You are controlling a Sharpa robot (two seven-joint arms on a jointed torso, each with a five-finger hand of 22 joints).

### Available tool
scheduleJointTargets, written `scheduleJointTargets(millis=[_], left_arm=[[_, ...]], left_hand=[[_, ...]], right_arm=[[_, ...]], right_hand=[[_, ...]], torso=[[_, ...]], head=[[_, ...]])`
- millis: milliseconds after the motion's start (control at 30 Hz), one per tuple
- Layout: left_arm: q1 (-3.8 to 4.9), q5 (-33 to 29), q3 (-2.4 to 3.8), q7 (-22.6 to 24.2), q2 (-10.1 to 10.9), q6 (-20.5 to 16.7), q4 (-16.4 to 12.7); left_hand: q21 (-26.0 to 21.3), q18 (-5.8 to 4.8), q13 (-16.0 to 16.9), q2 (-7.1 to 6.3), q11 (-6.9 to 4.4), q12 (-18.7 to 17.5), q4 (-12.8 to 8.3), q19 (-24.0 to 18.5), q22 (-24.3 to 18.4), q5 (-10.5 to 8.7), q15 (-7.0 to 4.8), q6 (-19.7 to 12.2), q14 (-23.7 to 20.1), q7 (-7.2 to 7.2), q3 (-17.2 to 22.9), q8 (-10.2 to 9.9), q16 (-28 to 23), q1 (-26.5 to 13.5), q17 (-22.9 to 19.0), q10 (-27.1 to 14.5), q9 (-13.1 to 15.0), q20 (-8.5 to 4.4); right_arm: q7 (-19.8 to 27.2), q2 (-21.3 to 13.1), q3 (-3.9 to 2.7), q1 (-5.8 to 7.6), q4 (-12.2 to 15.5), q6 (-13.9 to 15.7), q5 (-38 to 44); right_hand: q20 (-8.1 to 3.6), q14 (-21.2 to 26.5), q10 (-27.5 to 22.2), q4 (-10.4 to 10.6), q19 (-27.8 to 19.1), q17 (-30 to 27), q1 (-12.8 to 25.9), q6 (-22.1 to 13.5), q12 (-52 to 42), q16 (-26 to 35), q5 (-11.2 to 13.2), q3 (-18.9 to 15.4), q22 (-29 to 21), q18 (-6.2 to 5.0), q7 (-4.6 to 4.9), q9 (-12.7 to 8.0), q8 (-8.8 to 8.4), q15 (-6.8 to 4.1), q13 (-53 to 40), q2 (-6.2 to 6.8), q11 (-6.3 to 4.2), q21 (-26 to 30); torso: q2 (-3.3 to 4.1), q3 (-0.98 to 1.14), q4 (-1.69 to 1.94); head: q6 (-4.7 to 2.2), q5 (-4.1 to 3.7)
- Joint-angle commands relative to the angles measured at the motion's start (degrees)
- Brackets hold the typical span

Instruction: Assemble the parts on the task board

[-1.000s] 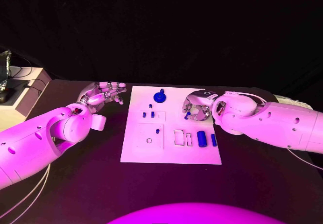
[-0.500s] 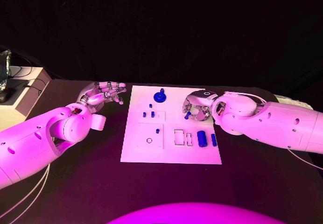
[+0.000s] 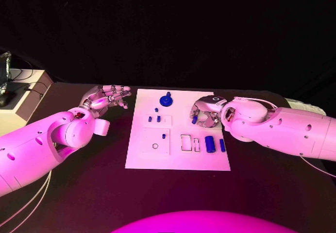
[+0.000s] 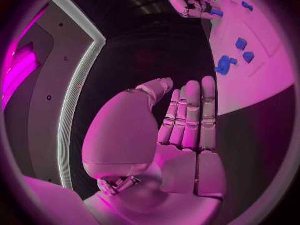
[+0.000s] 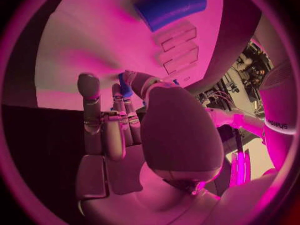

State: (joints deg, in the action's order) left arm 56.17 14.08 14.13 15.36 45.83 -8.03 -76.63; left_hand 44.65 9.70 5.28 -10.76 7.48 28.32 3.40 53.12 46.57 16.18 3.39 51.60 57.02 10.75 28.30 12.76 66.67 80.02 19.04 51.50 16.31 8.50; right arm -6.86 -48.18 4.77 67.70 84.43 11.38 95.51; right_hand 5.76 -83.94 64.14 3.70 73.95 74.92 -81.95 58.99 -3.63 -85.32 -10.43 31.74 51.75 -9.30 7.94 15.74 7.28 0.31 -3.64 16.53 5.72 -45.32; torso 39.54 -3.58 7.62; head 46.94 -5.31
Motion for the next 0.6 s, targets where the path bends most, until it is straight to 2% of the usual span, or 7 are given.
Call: scheduleJointTargets(millis=[33,267,467,600], left_arm=[[0.02,-0.16,0.05,0.15,-0.03,0.71,-0.11],[0.02,-0.16,0.05,0.11,-0.02,0.73,-0.11],[0.02,-0.16,0.05,0.09,-0.02,0.73,-0.11],[0.02,-0.16,0.05,0.03,-0.09,0.71,-0.04]], left_hand=[[-0.26,0.76,-0.09,0.07,0.13,-0.29,0.09,-0.32,-0.07,0.01,-0.01,-0.35,-0.54,0.14,-0.37,-0.15,-0.21,0.21,0.07,-0.38,-0.07,0.16],[-0.26,0.76,-0.09,0.07,0.13,-0.29,0.09,-0.32,-0.07,0.01,-0.01,-0.35,-0.54,0.14,-0.37,-0.15,-0.21,0.21,0.07,-0.38,-0.07,0.16],[-0.26,0.76,-0.09,0.07,0.13,-0.29,0.09,-0.32,-0.07,0.01,-0.01,-0.35,-0.54,0.14,-0.37,-0.15,-0.21,0.21,0.07,-0.38,-0.07,0.16],[-0.26,0.76,-0.09,0.07,0.13,-0.29,0.09,-0.32,-0.07,0.01,-0.01,-0.35,-0.54,0.14,-0.37,-0.15,-0.21,0.21,0.07,-0.38,-0.07,0.16]], right_arm=[[-0.05,-0.06,-0.02,0.01,0.08,-0.81,0.56],[0.09,-0.08,-0.02,0.01,0.13,-0.27,0.34],[0.66,-0.04,-0.02,0.01,0.26,1.01,-0.81],[0.90,-0.01,-0.02,0.01,0.32,1.63,-2.02]], right_hand=[[0.20,-2.95,-0.30,0.02,-0.04,0.28,0.49,-0.36,-0.04,-0.13,-0.27,-0.45,-0.07,0.44,0.05,-0.05,-0.32,0.39,-0.02,-0.23,-0.06,0.28],[0.20,-2.97,0.42,-0.02,0.09,0.35,0.53,0.09,-0.35,-0.16,-0.50,-0.39,0.00,0.40,0.04,0.09,-0.04,0.29,-0.14,-0.78,-0.20,0.29],[-0.02,-3.04,3.26,0.90,0.46,0.60,1.62,1.47,-1.09,-0.27,-0.49,0.22,0.27,0.44,0.21,0.54,0.86,-0.12,-0.36,-2.25,-0.78,0.23],[-0.19,-3.08,4.76,1.31,0.66,0.69,2.19,1.90,-1.33,-0.32,0.13,0.34,0.29,0.47,0.16,0.77,1.21,-0.32,-0.43,-2.51,-1.05,0.35]], torso=[[-0.05,0.00,0.00],[-0.06,0.00,0.02],[-0.01,-0.03,0.01],[-0.04,-0.05,0.03]], head=[[0.09,-0.03],[0.14,-0.07],[0.18,-0.18],[0.22,-0.28]])
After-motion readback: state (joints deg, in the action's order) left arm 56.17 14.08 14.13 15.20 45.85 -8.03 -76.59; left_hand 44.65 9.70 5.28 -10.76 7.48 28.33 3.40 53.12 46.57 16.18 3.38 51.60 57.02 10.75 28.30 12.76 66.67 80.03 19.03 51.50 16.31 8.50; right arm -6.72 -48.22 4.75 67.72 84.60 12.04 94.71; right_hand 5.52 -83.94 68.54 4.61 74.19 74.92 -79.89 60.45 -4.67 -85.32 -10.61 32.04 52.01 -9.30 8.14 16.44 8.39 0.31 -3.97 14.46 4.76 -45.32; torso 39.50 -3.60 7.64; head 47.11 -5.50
